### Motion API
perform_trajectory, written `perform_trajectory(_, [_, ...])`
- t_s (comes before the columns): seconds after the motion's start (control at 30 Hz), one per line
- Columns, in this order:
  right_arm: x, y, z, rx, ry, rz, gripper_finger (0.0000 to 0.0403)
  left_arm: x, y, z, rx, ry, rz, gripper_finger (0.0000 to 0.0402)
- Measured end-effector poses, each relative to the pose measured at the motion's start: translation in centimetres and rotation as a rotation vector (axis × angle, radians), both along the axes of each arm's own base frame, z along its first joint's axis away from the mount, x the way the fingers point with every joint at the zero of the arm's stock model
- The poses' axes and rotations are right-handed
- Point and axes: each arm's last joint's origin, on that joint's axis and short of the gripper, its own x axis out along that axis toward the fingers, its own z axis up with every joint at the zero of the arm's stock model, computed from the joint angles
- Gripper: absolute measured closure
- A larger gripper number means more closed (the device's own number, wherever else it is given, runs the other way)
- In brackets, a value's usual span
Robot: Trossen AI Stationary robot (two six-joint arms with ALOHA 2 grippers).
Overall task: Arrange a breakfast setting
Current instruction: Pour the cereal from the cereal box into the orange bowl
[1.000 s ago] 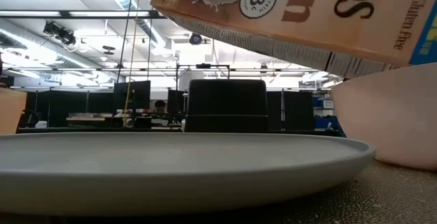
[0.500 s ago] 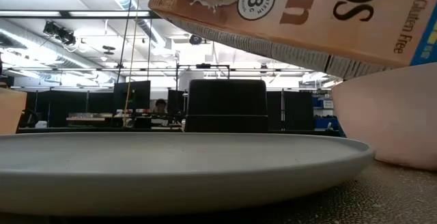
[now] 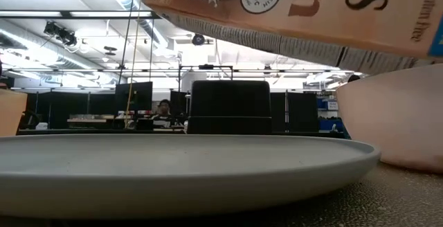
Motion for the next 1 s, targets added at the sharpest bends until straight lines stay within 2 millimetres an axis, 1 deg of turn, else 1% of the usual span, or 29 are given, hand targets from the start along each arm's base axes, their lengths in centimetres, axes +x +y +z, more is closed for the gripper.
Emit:
perform_trajectory(0.1, [0.3, 0.4, 0.0, 0.013, 0.009, 0.073, 0.0394, 0.0, 0.0, 0.0, -0.007, 0.007, -0.005, 0.0255])
perform_trajectory(0.17, [0.1, -0.1, -0.2, -0.036, 0.015, 0.007, 0.0394, 0.0, 0.0, -0.2, 0.006, 0.014, 0.002, 0.0255])
perform_trajectory(0.2, [0.0, -0.3, -0.1, -0.026, 0.013, -0.019, 0.0394, 0.0, 0.0, -0.2, 0.01, 0.015, 0.003, 0.0255])
perform_trajectory(0.27, [0.3, -0.1, 0.0, 0.012, 0.016, 0.041, 0.0394, 0.0, 0.1, -0.1, 0.006, 0.007, -0.003, 0.0255])
perform_trajectory(0.3, [0.4, 0.1, 0.0, 0.004, 0.019, 0.071, 0.0394, 0.0, 0.1, -0.1, 0.006, 0.004, -0.004, 0.0255])
perform_trajectory(0.33, [0.3, -0.1, -0.1, -0.024, 0.024, 0.062, 0.0394, 0.1, 0.2, -0.1, 0.009, 0.004, 0.0, 0.0255])
perform_trajectory(0.4, [0.0, -0.7, -0.1, -0.049, 0.021, -0.031, 0.0394, 0.1, 0.2, -0.1, 0.013, 0.001, 0.009, 0.0255])
perform_trajectory(0.43, [0.0, -0.7, -0.1, -0.029, 0.023, -0.033, 0.0394, 0.1, 0.3, 0.0, 0.01, -0.006, 0.01, 0.0255])
perform_trajectory(0.5, [0.3, -0.1, 0.0, 0.008, 0.015, 0.044, 0.0394, 0.1, 0.3, 0.1, 0.004, -0.018, 0.006, 0.0255])
perform_trajectory(0.53, [0.4, 0.1, 0.0, -0.007, 0.013, 0.065, 0.0394, 0.1, 0.2, 0.1, 0.002, -0.017, 0.0, 0.0255])
perform_trajectory(0.63, [0.0, -0.3, -0.2, -0.035, 0.02, -0.012, 0.0394, 0.1, 0.2, 0.0, 0.007, -0.012, 0.005, 0.0255])
perform_trajectory(0.73, [0.3, 0.2, -0.2, 0.0, 0.028, 0.051, 0.0394, 0.1, 0.3, 0.1, 0.008, -0.015, 0.0, 0.0255])
perform_trajectory(0.8, [0.2, 0.0, -0.3, -0.032, 0.027, 0.027, 0.0394, 0.2, 0.2, 0.1, 0.011, -0.018, 0.002, 0.0255])
perform_trajectory(0.87, [0.0, -0.3, -0.3, -0.019, 0.032, -0.01, 0.0394, 0.2, 0.2, 0.1, 0.012, -0.021, 0.005, 0.0255])
perform_trajectory(0.93, [0.2, 0.0, -0.2, 0.007, 0.029, 0.047, 0.0394, 0.2, 0.2, 0.1, 0.007, -0.024, -0.003, 0.0255])
perform_trajectory(0.97, [0.3, 0.1, -0.2, -0.009, 0.027, 0.066, 0.0394, 0.2, 0.2, 0.1, 0.007, -0.025, -0.003, 0.0255])
perform_trajectory(1.0, [0.3, 0.0, -0.2, -0.034, 0.023, 0.05, 0.0394, 0.2, 0.2, 0.1, 0.007, -0.026, -0.001, 0.0255])
